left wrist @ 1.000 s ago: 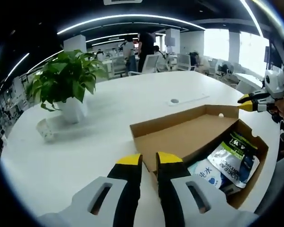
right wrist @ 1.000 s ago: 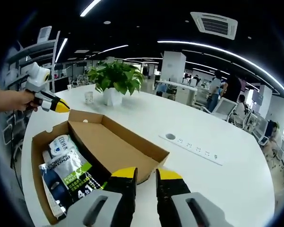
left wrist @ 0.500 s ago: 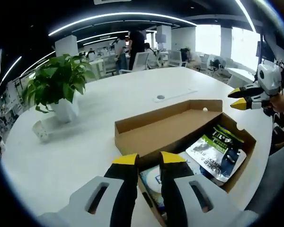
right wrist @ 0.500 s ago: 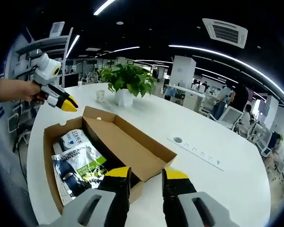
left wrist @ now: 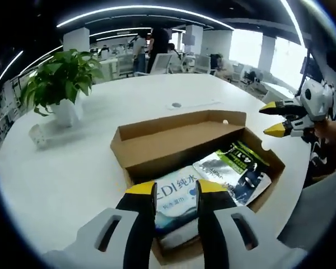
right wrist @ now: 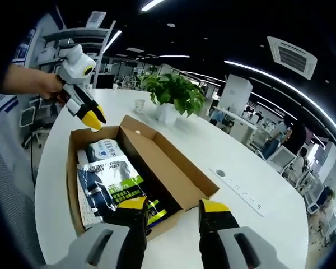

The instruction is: Operate the shoe box by opening the lid, removing the specified soft item, and placing it in the target area until the item is outside and the box remains undamaged.

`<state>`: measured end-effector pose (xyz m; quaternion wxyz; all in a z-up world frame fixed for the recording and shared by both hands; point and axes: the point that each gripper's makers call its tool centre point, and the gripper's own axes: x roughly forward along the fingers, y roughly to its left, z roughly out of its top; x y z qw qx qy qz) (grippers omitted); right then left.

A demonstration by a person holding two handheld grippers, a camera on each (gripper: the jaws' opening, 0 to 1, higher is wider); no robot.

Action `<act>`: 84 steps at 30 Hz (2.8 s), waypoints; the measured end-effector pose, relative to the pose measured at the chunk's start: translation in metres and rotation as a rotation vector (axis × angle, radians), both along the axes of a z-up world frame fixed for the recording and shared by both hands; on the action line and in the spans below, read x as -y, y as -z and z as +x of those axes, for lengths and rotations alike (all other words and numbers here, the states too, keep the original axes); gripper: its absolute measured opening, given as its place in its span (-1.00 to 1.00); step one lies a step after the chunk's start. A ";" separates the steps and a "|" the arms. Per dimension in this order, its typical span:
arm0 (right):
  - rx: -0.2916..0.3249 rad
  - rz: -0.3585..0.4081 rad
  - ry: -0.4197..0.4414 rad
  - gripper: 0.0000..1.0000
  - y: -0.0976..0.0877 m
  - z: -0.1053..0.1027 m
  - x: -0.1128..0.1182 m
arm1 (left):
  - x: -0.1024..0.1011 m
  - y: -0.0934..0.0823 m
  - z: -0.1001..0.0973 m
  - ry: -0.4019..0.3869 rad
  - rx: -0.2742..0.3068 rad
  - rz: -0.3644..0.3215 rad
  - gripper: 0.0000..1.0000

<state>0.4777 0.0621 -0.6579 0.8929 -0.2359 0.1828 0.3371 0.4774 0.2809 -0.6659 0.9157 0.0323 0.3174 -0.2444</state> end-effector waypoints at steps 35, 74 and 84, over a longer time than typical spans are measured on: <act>0.007 -0.035 -0.106 -0.24 0.015 -0.040 -0.014 | 0.054 0.038 -0.038 0.067 -0.235 -0.091 -0.53; -0.020 0.023 -0.122 -0.24 0.024 -0.051 -0.019 | 0.074 0.041 -0.032 -0.021 -0.313 -0.239 -0.99; -0.031 0.059 -0.120 -0.25 0.025 -0.052 -0.030 | 0.081 0.017 -0.024 -0.013 -0.280 -0.257 -1.00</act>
